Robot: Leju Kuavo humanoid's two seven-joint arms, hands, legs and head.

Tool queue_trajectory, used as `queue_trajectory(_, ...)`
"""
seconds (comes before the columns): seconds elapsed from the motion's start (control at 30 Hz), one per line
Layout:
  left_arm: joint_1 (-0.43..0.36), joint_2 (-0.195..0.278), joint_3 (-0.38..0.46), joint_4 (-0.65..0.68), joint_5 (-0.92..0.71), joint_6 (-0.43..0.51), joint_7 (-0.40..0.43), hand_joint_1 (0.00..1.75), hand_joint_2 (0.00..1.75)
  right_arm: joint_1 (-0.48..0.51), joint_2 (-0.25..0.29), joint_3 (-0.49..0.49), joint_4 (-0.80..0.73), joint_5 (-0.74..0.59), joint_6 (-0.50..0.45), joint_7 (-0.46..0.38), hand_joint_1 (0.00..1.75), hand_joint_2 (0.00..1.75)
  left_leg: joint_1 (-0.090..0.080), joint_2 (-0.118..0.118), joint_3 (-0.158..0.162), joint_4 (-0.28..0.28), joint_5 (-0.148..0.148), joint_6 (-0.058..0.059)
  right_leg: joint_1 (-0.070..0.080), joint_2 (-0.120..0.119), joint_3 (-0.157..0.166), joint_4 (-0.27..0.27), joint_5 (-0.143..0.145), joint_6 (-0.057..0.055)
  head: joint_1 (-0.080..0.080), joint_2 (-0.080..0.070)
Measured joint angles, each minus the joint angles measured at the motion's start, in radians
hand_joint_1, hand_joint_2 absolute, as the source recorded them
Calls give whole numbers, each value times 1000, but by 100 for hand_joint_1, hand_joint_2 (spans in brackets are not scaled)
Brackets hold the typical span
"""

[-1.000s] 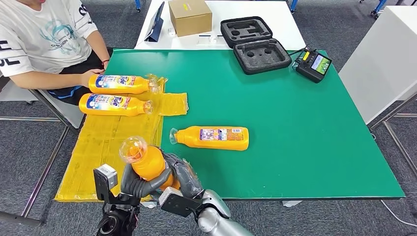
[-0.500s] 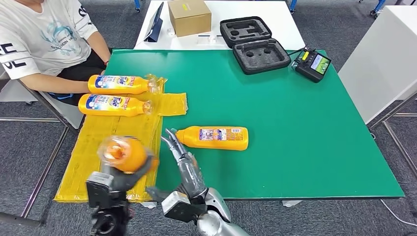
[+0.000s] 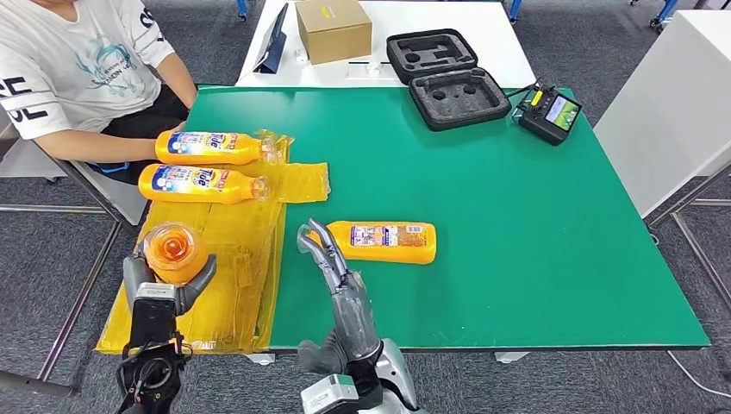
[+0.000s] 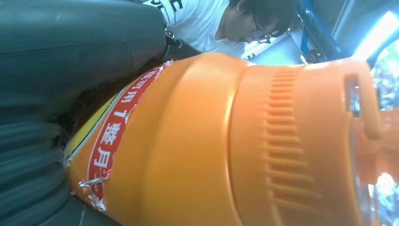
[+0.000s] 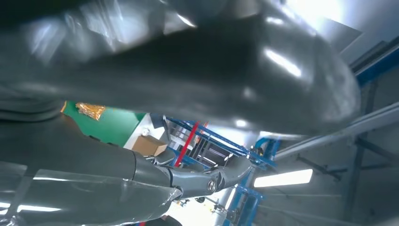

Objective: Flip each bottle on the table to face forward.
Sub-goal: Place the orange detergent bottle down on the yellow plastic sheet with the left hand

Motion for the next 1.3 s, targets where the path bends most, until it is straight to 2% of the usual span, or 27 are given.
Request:
queue_trajectory(0.23, -15, 18, 4, 27, -40, 4, 16, 171, 175, 6, -5, 0, -27, -4, 0, 0, 0, 0, 0, 0, 0, 0, 0, 0, 0, 0, 0, 0, 0, 0, 0, 0)
queue_trajectory(0.37, -69, 67, -8, 82, -218, -30, 113, 172, 175, 12, -11, 0, -38, -22, 0, 0, 0, 0, 0, 0, 0, 0, 0, 0, 0, 0, 0, 0, 0, 0, 0, 0)
queue_trajectory(0.53, -196, 132, -62, 212, -490, -89, 220, 175, 175, 12, -15, 9, -42, -64, 5, 0, 0, 0, 1, -1, 0, 0, 2, -1, 1, 0, 0, 0, 1, 0, 0, 0)
queue_trajectory(0.7, -231, 143, -84, 256, -543, -101, 239, 175, 175, 11, -15, 13, -42, -69, 9, 0, 0, 0, 1, -1, 0, 0, 2, -1, 1, 0, 1, 0, 1, -1, 0, 0)
queue_trajectory(0.87, -346, 179, -161, 415, -618, -128, 276, 175, 175, 7, -18, 24, -42, -78, 18, 0, 0, 0, 1, 0, 0, 0, 2, -1, 1, 0, -1, 0, 2, -3, 0, 0)
queue_trajectory(1.03, -408, 202, -238, 531, -819, -199, 339, 175, 175, 7, -18, 25, -42, -99, 47, 0, 0, 0, 1, 0, 0, 0, 2, -1, 1, 0, -1, 0, 2, -3, 0, 0)
queue_trajectory(1.3, -520, 211, -360, 724, -955, -347, 342, 175, 175, 4, -18, 27, -41, -132, 67, 0, 0, 0, 1, -3, 1, 0, 3, -1, 1, -2, 3, 0, 2, -3, 0, 0)
